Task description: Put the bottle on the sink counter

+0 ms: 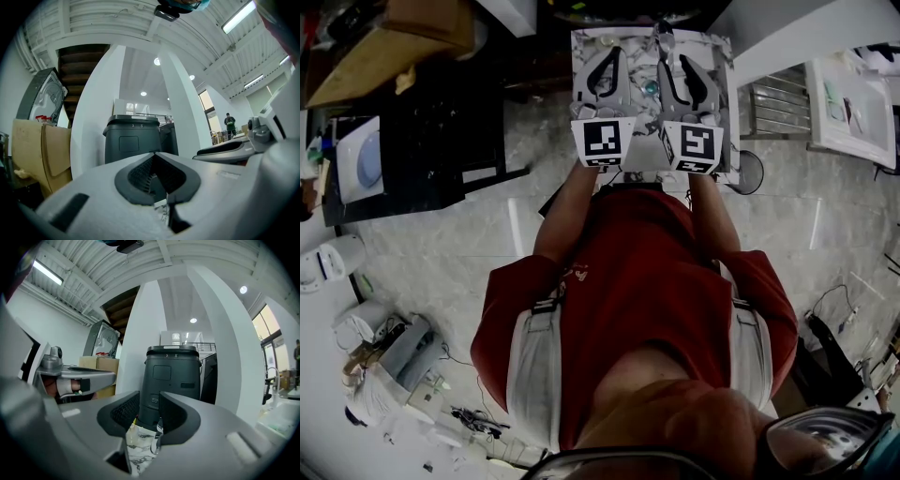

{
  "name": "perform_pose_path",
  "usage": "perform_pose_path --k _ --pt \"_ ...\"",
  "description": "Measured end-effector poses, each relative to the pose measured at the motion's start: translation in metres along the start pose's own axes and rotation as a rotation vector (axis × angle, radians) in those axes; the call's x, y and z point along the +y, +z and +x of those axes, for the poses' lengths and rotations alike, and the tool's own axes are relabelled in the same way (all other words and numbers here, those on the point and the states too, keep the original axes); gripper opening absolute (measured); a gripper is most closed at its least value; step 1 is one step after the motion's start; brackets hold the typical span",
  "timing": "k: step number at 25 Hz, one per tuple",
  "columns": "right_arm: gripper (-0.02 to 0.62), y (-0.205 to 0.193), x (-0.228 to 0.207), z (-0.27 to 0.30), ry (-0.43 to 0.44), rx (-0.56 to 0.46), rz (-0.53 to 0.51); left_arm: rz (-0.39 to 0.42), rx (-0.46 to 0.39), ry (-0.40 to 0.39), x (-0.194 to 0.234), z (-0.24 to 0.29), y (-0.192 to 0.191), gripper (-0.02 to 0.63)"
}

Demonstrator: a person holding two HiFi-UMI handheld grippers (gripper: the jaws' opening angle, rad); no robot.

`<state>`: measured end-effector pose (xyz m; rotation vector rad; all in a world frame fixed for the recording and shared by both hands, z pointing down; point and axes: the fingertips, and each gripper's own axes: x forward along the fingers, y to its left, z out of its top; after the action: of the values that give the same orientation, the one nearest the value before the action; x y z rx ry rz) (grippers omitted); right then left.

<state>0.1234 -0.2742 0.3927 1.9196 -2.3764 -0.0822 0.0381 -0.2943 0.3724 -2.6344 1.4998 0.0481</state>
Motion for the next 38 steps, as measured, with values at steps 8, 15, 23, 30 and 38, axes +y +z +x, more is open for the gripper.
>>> perform_pose_path --k 8,15,23,30,38 --pt "0.044 -0.002 -0.002 0.001 -0.007 -0.002 0.023 0.000 0.007 0.002 0.001 0.001 -0.001 0.003" --pt "0.002 -0.005 0.000 0.003 0.000 0.010 0.028 0.001 0.015 0.004 0.002 0.001 -0.003 0.003" --pt "0.000 -0.008 0.002 0.004 0.006 0.027 0.018 0.007 0.020 0.006 0.002 -0.001 -0.003 0.003" --pt "0.002 -0.010 -0.002 0.003 0.000 0.035 0.021 0.007 0.020 0.009 0.000 -0.001 -0.004 0.003" --pt "0.002 -0.011 -0.005 0.001 -0.001 0.037 0.015 0.010 0.022 0.011 -0.004 -0.001 -0.004 0.003"
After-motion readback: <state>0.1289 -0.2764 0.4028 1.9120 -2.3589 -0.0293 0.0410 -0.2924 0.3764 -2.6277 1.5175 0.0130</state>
